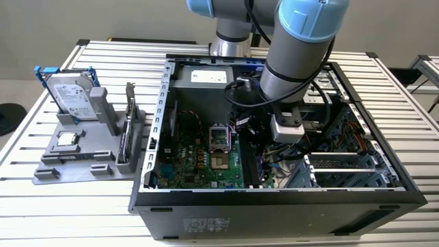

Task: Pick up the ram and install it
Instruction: 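Insert the ram into the slot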

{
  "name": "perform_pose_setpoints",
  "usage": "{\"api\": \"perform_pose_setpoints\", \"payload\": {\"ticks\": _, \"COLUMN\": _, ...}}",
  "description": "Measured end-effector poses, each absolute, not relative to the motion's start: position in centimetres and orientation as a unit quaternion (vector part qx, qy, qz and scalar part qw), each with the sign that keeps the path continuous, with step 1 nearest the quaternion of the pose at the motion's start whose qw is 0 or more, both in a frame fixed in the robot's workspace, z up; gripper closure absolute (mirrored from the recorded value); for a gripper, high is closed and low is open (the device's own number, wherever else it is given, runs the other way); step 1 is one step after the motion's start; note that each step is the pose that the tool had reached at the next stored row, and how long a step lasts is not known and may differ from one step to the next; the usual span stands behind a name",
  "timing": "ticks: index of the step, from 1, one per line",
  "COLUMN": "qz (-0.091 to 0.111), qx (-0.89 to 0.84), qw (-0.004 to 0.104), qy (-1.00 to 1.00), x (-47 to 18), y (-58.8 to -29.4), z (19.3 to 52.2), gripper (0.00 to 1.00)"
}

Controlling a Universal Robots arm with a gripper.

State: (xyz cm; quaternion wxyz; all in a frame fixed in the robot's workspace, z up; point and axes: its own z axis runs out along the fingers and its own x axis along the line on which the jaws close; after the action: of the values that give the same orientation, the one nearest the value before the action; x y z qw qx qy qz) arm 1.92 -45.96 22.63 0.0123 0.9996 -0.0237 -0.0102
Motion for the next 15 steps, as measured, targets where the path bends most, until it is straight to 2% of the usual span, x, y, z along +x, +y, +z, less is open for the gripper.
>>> {"api": "perform_pose_setpoints", "payload": {"ticks": 15, "qz": -0.01, "qx": 1.0, "qw": 0.012, "qy": -0.024, "x": 1.92, "y": -45.9, "z": 22.17, "gripper": 1.0}}
